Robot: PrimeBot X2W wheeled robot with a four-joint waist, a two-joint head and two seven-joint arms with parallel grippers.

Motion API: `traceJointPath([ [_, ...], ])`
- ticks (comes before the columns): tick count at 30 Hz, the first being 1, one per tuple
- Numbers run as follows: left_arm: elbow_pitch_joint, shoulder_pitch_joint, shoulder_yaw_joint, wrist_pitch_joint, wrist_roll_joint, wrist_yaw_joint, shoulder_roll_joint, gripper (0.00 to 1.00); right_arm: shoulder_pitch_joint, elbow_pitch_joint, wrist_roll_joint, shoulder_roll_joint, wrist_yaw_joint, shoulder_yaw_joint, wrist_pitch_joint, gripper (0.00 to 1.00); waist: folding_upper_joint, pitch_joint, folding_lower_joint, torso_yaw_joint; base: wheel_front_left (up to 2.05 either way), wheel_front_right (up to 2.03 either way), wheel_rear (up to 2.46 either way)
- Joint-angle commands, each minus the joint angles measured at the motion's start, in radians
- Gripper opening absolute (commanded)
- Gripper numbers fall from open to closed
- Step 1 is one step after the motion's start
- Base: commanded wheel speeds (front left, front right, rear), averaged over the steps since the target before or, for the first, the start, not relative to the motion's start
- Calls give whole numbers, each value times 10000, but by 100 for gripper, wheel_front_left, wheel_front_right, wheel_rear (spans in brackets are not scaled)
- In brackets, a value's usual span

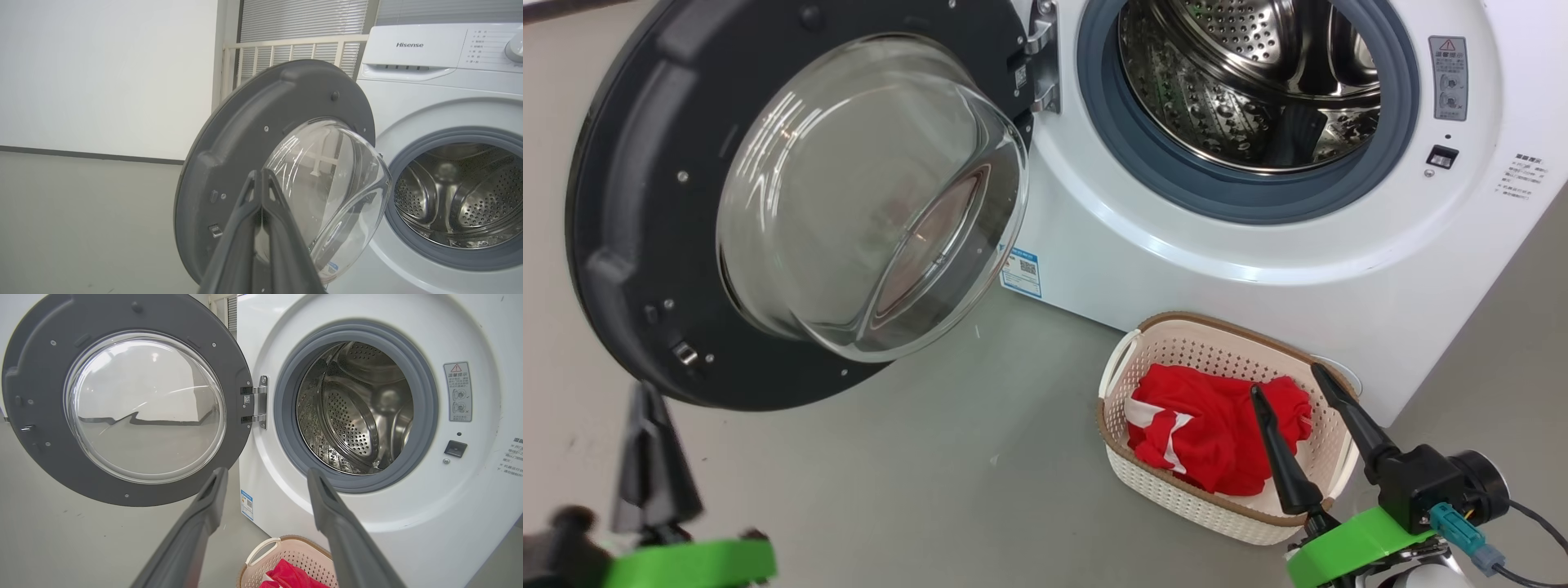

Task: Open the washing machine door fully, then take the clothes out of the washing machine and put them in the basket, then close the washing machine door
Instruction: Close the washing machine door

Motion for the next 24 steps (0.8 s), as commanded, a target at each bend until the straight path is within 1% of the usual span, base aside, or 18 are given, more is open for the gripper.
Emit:
traceJointPath([
  [1, -407, -642, 555, -113, -232, -6, 250, 0, -193, -205, 21, -31, 62, 236, -63, 100, 0, 1, 0, -25, 0, 0, 0],
  [3, -425, -971, 852, -47, -592, -75, 353, 0, -197, -179, 14, -31, 62, 217, -63, 100, 0, 3, 0, -50, 0, 0, 0],
  [7, -170, -1926, 1491, 34, -1547, -397, 603, 0, -210, -129, -31, -31, 62, 231, -63, 100, 0, 10, 0, -104, 0, 0, 0],
  [12, 433, -3179, 2273, 129, -2864, -713, 736, 0, -234, -103, -93, -31, 62, 203, -63, 100, 0, -3, 0, -175, 0, 0, 0],
  [15, 1009, -3989, 2771, 266, -3842, -873, 695, 0, -225, -104, -114, -31, 62, 193, -63, 100, 0, 0, 0, -200, 0, 0, 0],
  [19, 2181, -5207, 3603, 617, -5540, -1139, 581, 0, -238, -91, -131, -31, 62, 206, -63, 100, 0, 13, 0, -244, 0, 0, 0],
  [22, 3197, -6014, 4065, 1098, -6561, -1250, 676, 0, -238, -69, -116, -31, 62, 244, -63, 100, 0, 6, 0, -301, 0, 0, 0],
  [24, 3818, -6440, 4223, 1446, -6983, -1251, 820, 0, -238, -54, -102, -31, 62, 272, -63, 100, 0, 3, 0, -348, 0, 0, 0],
])
